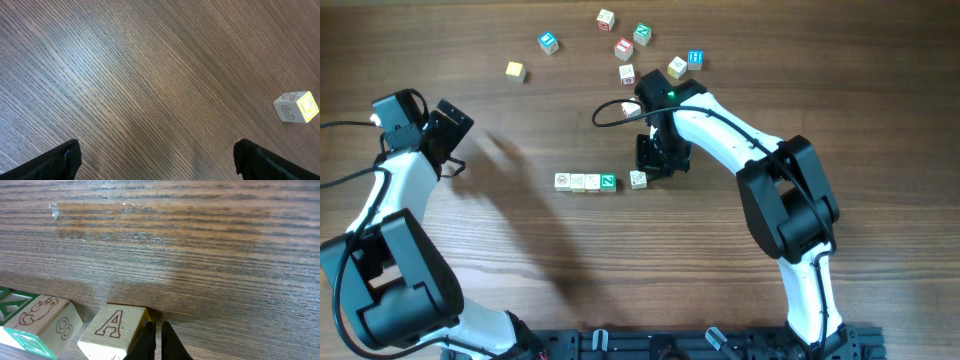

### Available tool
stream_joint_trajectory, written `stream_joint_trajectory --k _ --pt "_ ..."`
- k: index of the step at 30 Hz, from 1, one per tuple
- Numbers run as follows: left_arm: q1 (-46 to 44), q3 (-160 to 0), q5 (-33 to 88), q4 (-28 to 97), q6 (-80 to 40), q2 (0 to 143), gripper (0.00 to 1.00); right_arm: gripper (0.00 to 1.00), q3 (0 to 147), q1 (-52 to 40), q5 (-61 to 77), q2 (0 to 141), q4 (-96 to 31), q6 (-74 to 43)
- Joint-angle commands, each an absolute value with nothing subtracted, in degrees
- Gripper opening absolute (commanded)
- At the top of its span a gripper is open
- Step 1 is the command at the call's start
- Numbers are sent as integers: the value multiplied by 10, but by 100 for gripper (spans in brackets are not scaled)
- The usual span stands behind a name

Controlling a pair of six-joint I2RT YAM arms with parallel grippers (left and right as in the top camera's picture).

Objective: Form a horizontal line
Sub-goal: 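Lower the A block and push it against the Z block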

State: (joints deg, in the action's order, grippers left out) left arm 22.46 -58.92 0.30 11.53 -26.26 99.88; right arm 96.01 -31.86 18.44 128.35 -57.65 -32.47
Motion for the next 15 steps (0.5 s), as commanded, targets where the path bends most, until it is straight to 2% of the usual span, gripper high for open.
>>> stream_joint_trajectory --k 1,8,12,15 --pt "227 -594 -1 114 -262 1003 100 7 959 -328 194 1296 -574 -340" --pt "227 -594 -1 114 -262 1003 100 6 959 -338 194 1296 -559 -400" --pt "227 -594 -1 114 -262 1003 100 6 959 -338 193 1296 -564 -396" --pt "227 -594 -1 114 -262 1003 100 6 959 -338 133 1296 -580 -384"
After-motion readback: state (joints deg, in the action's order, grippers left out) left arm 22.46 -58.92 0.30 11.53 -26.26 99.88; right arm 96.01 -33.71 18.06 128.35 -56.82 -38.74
